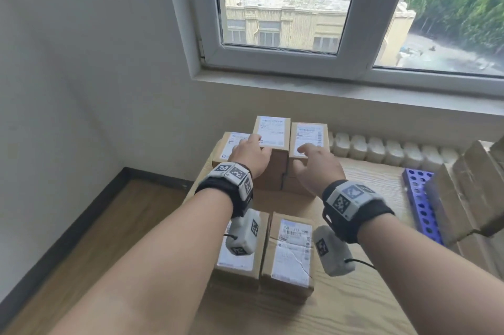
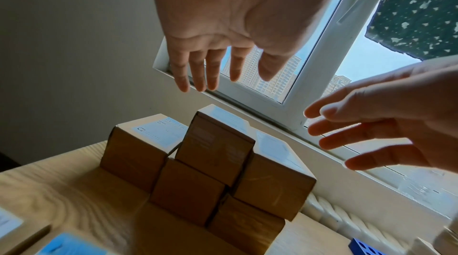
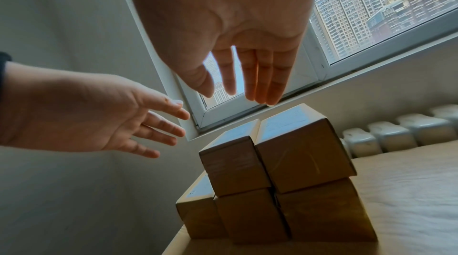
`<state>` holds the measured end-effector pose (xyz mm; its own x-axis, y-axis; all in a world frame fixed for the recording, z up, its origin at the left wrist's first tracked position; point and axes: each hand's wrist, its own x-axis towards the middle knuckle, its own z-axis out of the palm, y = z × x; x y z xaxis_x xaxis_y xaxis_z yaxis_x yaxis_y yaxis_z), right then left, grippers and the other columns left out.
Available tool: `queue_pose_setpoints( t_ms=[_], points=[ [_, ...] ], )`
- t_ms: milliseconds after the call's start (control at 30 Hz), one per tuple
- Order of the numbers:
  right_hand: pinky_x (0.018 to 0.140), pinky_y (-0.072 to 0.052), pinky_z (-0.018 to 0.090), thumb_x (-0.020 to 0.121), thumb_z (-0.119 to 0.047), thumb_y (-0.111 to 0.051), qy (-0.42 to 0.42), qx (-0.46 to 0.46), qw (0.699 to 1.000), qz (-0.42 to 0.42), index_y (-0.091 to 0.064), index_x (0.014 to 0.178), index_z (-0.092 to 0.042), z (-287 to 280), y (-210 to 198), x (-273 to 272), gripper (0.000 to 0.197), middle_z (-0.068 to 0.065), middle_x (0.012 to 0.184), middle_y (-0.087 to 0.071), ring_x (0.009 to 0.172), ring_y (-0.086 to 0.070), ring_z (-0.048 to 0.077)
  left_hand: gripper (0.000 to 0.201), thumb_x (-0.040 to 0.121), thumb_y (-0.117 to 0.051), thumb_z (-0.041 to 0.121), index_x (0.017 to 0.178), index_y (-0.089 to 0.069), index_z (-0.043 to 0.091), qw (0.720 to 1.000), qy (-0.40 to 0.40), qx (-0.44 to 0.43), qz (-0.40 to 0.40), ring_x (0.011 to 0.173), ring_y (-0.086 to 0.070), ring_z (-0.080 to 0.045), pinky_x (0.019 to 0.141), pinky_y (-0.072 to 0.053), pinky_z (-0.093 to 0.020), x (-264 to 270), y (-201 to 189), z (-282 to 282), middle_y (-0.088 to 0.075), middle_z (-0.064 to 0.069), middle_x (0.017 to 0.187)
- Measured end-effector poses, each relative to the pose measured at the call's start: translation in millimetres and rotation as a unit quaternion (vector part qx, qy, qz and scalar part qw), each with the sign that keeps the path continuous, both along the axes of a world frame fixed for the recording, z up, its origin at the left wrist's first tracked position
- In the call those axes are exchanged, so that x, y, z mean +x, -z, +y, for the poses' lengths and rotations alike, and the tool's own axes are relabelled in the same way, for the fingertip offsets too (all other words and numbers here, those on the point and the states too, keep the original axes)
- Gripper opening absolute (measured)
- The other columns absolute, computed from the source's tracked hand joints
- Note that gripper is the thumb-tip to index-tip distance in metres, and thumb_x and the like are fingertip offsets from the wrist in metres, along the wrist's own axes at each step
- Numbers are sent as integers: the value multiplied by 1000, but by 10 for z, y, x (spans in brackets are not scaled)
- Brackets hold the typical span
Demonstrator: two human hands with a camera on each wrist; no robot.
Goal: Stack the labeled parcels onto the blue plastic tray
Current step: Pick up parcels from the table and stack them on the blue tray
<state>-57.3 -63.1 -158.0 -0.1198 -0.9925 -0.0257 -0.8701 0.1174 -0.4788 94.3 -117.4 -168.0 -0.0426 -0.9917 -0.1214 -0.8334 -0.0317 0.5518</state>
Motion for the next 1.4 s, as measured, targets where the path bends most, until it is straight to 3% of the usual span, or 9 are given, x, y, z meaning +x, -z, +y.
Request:
queue_pose_setpoints(
  t_ms=[167,367,600,733,867,1000,1133,1300,1400],
  points=[
    [103,-38,36,96,-28,-47,-7,6,1000,-17,-48,137,-19,-548,78,-2,42,2,135,-53,125,-48,21,55,97,-44,37,146,-34,16,998,-37,29,36,124,-50,-31,103,-42,-43,-71,85,-532,-46,-12,143],
    [100,-40,34,95,-27,-49,-2,37,998,-51,-48,138,-19,-965,313,-24,43,4,136,-54,124,-49,23,63,98,-46,37,151,-25,13,993,-70,67,60,131,-45,-31,107,-39,-42,-140,316,-915,-41,-10,149],
    [88,-43,31,95,-23,-48,-13,30,997,-67,-50,137,-16,-1122,487,35,42,8,124,-62,115,-55,25,44,96,-47,37,133,-44,13,990,-76,88,84,114,-57,-32,97,-47,-42,-135,565,-1065,-60,-7,130],
    [87,-44,31,93,-27,-51,-1,34,996,-78,-46,141,-21,-1119,534,56,48,8,126,-60,114,-55,25,44,94,-47,39,131,-49,15,989,-80,91,88,105,-61,-31,92,-51,-43,-99,621,-1071,-63,-5,124],
    [96,-43,34,93,-29,-53,14,23,992,-122,-44,141,-19,-1097,512,104,50,4,131,-59,119,-54,23,37,94,-50,33,126,-55,15,985,-93,90,116,105,-61,-27,92,-49,-37,-35,583,-1026,-64,-2,120],
    [102,-40,33,95,-25,-53,12,-2,989,-148,-42,142,-16,-1018,416,187,50,5,137,-52,124,-51,21,37,93,-52,30,127,-53,16,977,-118,91,152,98,-58,-22,85,-46,-31,27,497,-940,-61,2,110],
    [101,-44,36,94,-24,-55,18,-23,985,-170,-41,142,-17,-886,317,266,51,7,136,-49,118,-53,21,39,90,-53,28,128,-52,17,975,-116,76,171,98,-58,-21,81,-44,-30,100,368,-803,-63,1,115],
    [101,-46,43,92,-24,-57,18,-36,982,-186,-42,140,-19,-612,191,333,51,6,132,-52,115,-55,21,41,88,-55,22,129,-52,18,965,-132,46,221,103,-58,-22,95,-47,-34,191,199,-514,-62,1,116],
    [98,-48,41,92,-23,-57,26,-53,981,-186,-42,140,-18,-398,113,369,50,6,129,-52,108,-57,20,39,84,-61,33,120,-51,22,951,-149,33,267,104,-59,-20,98,-48,-38,270,108,-266,-60,3,111]
  ],
)
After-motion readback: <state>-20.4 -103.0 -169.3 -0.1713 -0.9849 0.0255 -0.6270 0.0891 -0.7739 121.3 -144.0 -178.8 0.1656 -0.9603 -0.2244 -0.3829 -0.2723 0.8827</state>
